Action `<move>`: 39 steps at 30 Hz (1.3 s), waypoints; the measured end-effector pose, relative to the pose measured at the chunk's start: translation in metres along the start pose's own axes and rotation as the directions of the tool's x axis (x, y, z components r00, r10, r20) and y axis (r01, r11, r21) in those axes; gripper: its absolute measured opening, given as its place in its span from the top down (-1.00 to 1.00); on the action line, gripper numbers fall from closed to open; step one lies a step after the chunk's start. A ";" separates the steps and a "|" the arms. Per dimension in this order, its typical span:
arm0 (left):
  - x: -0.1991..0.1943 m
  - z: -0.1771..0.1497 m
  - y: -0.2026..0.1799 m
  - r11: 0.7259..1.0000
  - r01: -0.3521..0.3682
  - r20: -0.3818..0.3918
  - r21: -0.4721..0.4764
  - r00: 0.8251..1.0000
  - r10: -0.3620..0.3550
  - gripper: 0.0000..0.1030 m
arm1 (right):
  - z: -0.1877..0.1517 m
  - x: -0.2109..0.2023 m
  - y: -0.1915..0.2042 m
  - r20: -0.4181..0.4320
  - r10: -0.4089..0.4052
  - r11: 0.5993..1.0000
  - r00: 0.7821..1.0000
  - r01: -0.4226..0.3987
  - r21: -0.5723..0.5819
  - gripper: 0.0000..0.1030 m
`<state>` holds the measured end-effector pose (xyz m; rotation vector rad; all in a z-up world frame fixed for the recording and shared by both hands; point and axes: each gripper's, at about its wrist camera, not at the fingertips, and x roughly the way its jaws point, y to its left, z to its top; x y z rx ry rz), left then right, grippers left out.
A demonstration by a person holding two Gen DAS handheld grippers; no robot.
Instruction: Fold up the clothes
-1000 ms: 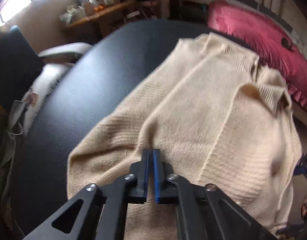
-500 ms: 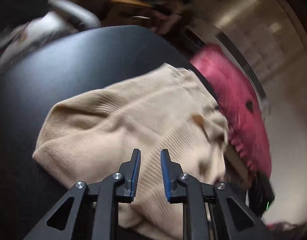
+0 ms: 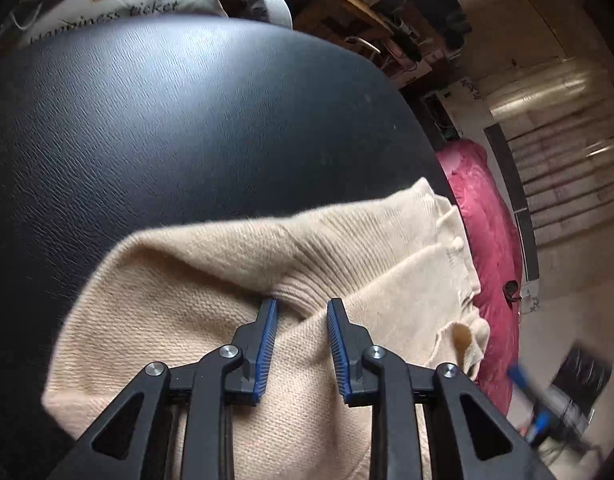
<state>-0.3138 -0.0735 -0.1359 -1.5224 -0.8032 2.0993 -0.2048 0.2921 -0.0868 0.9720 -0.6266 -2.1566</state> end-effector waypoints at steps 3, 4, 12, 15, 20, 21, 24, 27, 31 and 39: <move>0.009 0.002 0.002 0.999 0.038 -0.009 -0.017 0.999 -0.038 0.46 | 0.067 0.023 -0.040 -0.005 0.006 1.000 1.000 -0.006 0.031 -1.00; 0.012 0.003 0.003 0.998 0.050 -0.012 -0.023 0.999 -0.051 0.45 | 0.085 0.034 -0.054 -0.014 0.004 0.998 1.000 -0.003 0.058 -1.00; 0.037 0.021 0.007 0.989 0.136 -0.007 -0.051 0.991 -0.136 0.45 | 0.134 0.112 -0.157 -0.127 0.028 0.941 0.992 0.016 0.337 -1.00; 0.048 0.031 0.007 0.984 0.164 -0.008 -0.074 0.986 -0.165 0.45 | 0.132 0.130 -0.159 -0.177 0.153 0.930 0.972 -0.081 0.359 -1.00; 0.051 0.044 0.001 0.969 0.211 0.013 -0.131 0.977 -0.211 0.74 | 0.133 0.138 -0.146 -0.237 0.099 0.972 0.967 -0.042 0.232 -0.99; 0.049 0.045 0.002 0.970 0.211 0.012 -0.124 0.977 -0.211 0.74 | 0.131 0.139 -0.147 -0.269 0.053 0.979 0.962 0.004 0.206 -0.88; 0.043 0.048 0.005 0.972 0.209 0.011 -0.105 0.978 -0.209 0.53 | 0.128 0.130 -0.151 -0.302 0.039 0.988 0.953 0.009 0.156 -0.74; 0.047 0.051 0.007 0.972 0.209 0.001 -0.104 0.978 -0.210 0.45 | 0.127 0.128 -0.149 -0.312 0.057 0.989 0.948 -0.010 0.149 -0.87; 0.060 0.055 -0.012 0.986 0.164 -0.005 -0.043 0.986 -0.164 0.49 | 0.128 0.140 -0.137 -0.354 0.226 0.963 0.908 -0.154 0.220 -1.00; -0.002 0.039 -0.046 0.983 0.160 0.138 0.088 0.976 -0.171 0.82 | 0.125 0.147 -0.118 -0.299 0.171 0.977 0.939 -0.122 0.174 -0.73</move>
